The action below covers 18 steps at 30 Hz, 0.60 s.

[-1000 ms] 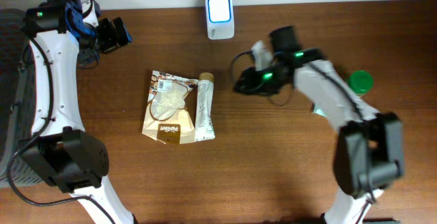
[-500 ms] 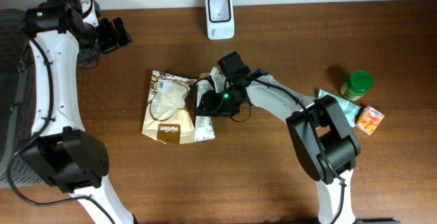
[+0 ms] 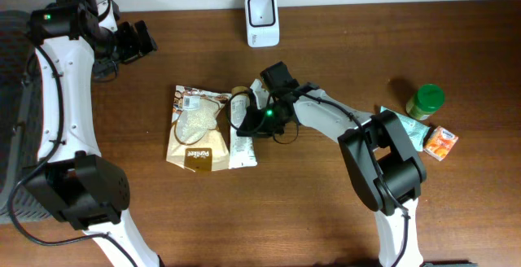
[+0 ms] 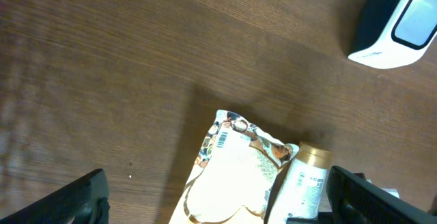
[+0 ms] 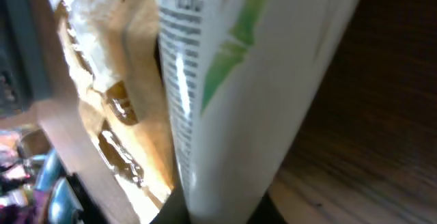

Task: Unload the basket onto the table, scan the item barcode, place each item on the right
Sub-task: 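Move the right gripper to the white tube and grasp it, then raise the white tube with the right gripper to the scanner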

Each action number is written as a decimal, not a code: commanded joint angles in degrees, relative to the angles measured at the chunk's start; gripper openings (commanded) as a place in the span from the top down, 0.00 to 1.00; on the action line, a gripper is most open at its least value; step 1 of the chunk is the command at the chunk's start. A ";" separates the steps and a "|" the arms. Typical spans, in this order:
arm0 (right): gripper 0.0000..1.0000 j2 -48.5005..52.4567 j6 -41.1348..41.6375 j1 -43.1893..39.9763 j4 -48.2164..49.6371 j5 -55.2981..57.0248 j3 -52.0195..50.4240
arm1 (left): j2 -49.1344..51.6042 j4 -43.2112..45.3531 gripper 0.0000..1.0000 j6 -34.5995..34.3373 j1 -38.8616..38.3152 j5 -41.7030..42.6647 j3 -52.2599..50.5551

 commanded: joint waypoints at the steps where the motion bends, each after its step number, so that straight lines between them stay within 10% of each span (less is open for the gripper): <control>1: 0.96 1.99 -1.60 0.15 -0.35 1.62 -0.37 | 0.24 -0.07 0.01 0.31 0.15 0.04 -0.04; 18: 0.96 -23.39 -14.49 -6.23 -5.51 -12.00 -0.37 | 0.24 -0.07 0.01 0.31 0.15 0.04 -0.04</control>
